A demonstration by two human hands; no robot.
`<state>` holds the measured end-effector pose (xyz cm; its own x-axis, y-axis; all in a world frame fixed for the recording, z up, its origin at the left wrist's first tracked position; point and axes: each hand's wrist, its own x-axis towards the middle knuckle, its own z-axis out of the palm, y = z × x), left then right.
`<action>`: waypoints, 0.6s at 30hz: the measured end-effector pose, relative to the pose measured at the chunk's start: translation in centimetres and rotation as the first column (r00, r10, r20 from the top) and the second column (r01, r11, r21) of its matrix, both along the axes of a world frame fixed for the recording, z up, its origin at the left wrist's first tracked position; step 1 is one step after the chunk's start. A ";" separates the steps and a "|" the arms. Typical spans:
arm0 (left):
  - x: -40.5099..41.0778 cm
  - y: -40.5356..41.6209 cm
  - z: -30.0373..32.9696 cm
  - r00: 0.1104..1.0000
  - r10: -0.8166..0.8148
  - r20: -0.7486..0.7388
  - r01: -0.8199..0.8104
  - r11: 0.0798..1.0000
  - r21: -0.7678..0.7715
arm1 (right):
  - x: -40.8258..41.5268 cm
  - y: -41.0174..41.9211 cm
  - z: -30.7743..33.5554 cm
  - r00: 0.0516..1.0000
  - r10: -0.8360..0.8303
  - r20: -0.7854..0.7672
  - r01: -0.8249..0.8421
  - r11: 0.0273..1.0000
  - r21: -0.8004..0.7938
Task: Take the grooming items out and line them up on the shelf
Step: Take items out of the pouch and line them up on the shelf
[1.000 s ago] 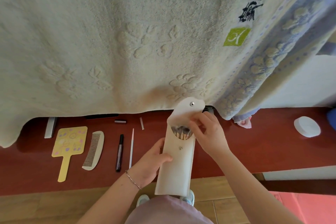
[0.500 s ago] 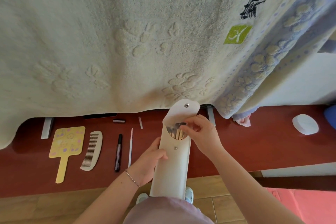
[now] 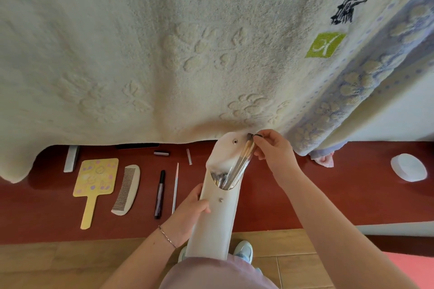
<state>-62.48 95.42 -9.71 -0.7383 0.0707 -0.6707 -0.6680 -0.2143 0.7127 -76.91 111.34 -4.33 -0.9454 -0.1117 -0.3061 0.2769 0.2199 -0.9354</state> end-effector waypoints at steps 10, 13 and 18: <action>0.1 -1.0 -0.6 0.990 0.133 0.043 -0.131 0.990 -0.042 | -1.7 1.5 0.2 0.962 -0.263 0.068 0.272 0.928 -0.254; 0.3 -1.1 -0.7 0.986 0.160 0.049 -0.157 0.986 -0.058 | -2.1 2.7 -0.2 0.947 -0.317 0.053 0.321 0.919 -0.228; 0.6 -1.3 -1.3 0.976 0.212 0.055 -0.207 0.974 -0.087 | -2.1 3.5 -3.4 0.976 -0.193 0.098 0.195 0.981 -0.011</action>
<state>-61.93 94.14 -10.99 -0.6865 -0.1373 -0.7141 -0.6589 -0.2978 0.6907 -79.01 114.81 -7.75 -0.9161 0.0638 -0.3958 0.4008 0.1339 -0.9063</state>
